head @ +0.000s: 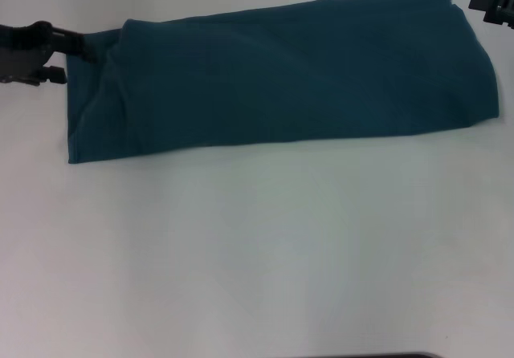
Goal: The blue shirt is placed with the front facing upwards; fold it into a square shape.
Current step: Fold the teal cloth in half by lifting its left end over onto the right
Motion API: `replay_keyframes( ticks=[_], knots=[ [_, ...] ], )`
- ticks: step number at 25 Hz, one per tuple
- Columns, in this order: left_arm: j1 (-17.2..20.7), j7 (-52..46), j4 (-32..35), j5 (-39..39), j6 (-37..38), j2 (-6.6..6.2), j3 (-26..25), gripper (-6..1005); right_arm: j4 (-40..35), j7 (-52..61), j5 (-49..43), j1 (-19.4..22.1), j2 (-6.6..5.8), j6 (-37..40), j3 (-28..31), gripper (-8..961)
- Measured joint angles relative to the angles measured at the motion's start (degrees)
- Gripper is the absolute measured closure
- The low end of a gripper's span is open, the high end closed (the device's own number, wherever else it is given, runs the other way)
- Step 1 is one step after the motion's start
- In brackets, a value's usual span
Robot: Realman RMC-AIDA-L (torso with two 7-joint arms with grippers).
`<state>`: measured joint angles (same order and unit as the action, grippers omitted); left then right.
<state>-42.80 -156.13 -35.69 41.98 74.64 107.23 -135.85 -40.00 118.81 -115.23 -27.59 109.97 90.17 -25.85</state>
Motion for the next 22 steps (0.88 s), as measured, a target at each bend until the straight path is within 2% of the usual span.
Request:
replay_keyframes(
  ticks=[5,13,22],
  knots=[
    [-1.72,0.47,1.1,-4.29,-1.38,-0.02,1.66,296,0.01,-0.07,0.0,-0.07,0.19,0.01,-0.08,77],
    [0.45,-6.52,3.62,-4.93,-2.07,0.0,-3.4,296,0.01,-0.07,0.0,0.44,0.42,0.04,-0.08,77],
    [1.23,-7.57,5.63,-4.81,-2.57,0.52,-5.88,295,0.57,-0.07,0.0,0.47,0.51,0.01,-0.16,76]
  ],
)
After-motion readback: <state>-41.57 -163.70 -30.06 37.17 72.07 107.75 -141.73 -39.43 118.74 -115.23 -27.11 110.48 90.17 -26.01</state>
